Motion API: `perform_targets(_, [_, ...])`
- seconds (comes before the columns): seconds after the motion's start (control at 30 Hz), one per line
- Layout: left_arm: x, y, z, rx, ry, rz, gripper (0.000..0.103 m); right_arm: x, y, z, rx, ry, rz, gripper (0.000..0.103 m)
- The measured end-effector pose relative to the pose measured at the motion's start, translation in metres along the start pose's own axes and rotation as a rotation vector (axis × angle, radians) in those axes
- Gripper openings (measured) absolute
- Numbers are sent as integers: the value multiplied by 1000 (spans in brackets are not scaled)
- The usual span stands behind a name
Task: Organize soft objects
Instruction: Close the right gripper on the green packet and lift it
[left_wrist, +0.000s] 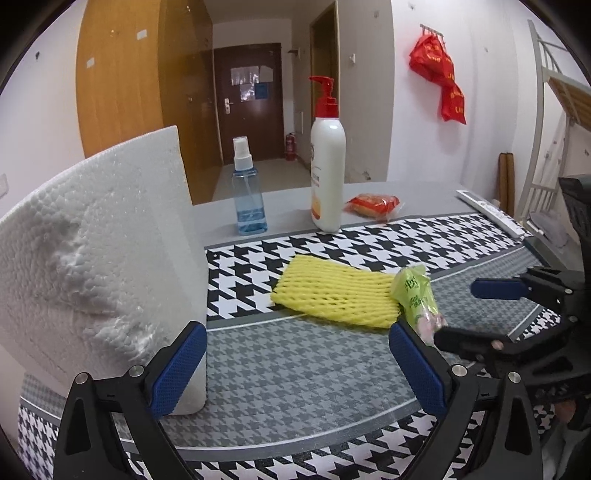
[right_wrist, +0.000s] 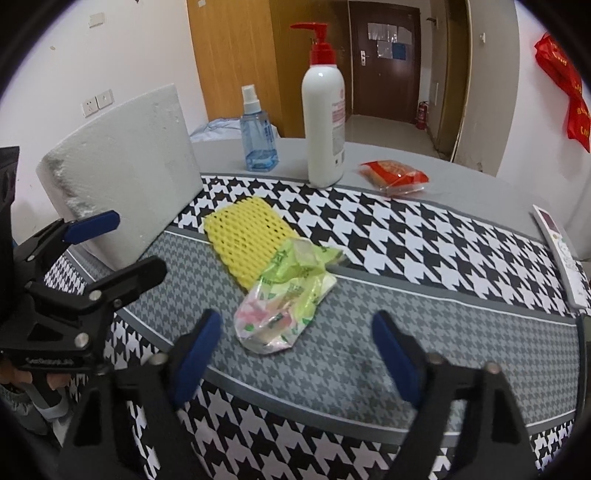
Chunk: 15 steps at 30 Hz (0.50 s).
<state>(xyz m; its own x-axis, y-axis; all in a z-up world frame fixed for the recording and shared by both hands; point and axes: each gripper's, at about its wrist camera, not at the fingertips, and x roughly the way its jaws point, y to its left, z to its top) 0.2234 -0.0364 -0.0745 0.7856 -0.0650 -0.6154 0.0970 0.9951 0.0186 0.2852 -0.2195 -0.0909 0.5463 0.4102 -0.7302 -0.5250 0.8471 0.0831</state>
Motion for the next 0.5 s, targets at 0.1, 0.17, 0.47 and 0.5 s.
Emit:
perform_targets(0.1, [0, -1, -2, 7, 2, -8, 99, 3, 0, 0, 1, 10, 4, 80])
perform_targets(0.17, [-1, -1, -3, 5, -1, -19, 99, 5, 2, 0, -5, 17, 10, 80])
perform_targets(0.47, [-5, -2, -3, 3, -4, -32, 99, 20, 11, 1, -42, 61, 26, 63])
perform_targets(0.5, [-5, -2, -3, 4, -5, -33, 99, 21, 11, 0, -42, 65, 27, 63])
